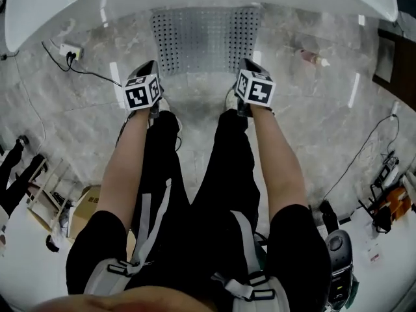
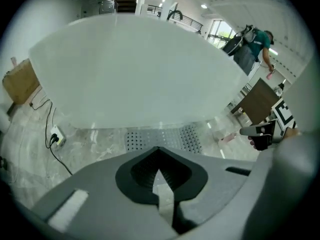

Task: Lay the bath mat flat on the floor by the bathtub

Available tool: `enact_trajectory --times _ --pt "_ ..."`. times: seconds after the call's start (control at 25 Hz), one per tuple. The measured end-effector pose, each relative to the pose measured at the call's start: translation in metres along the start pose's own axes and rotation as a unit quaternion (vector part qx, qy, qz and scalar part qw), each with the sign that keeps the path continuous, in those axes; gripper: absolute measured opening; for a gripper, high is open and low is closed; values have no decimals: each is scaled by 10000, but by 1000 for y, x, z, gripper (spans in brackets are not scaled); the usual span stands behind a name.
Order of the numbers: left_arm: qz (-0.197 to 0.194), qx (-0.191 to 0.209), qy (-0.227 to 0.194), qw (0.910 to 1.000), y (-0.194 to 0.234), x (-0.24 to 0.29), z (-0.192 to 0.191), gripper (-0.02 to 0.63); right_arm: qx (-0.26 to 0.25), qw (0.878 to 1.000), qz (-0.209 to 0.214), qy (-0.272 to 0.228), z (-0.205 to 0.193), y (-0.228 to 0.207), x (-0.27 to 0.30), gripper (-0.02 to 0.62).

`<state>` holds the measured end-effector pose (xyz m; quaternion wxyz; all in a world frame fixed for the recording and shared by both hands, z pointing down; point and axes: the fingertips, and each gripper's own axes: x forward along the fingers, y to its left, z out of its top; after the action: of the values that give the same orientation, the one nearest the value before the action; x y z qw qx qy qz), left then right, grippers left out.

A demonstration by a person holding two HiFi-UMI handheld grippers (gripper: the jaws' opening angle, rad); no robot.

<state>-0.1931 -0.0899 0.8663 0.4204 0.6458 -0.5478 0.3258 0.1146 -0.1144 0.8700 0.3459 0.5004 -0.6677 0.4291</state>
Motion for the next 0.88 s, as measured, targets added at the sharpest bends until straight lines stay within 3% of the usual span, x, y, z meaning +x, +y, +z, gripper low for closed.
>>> enact_trajectory --times 0.2,0.4,0.6,0.72,0.88 --pt "-501 -24 -623 9968 -71 -144 75 5 -551 9941 24 -936 73 64 -165 6" --pt "-693 294 -1563 9848 -132 -289 184 5 -643 9790 351 -1903 165 121 -307 6" --pt "-674 652 -2596 9611 -168 -407 291 5 -815 9371 601 -3340 283 161 -439 5" --pt "-817 731 -3113 9439 -183 -488 329 5 -770 9138 703 -3925 316 180 -520 5" --pt "-671 1137 -3905 9111 -200 -581 380 5 -739 8879 819 -4466 348 192 -603 5"
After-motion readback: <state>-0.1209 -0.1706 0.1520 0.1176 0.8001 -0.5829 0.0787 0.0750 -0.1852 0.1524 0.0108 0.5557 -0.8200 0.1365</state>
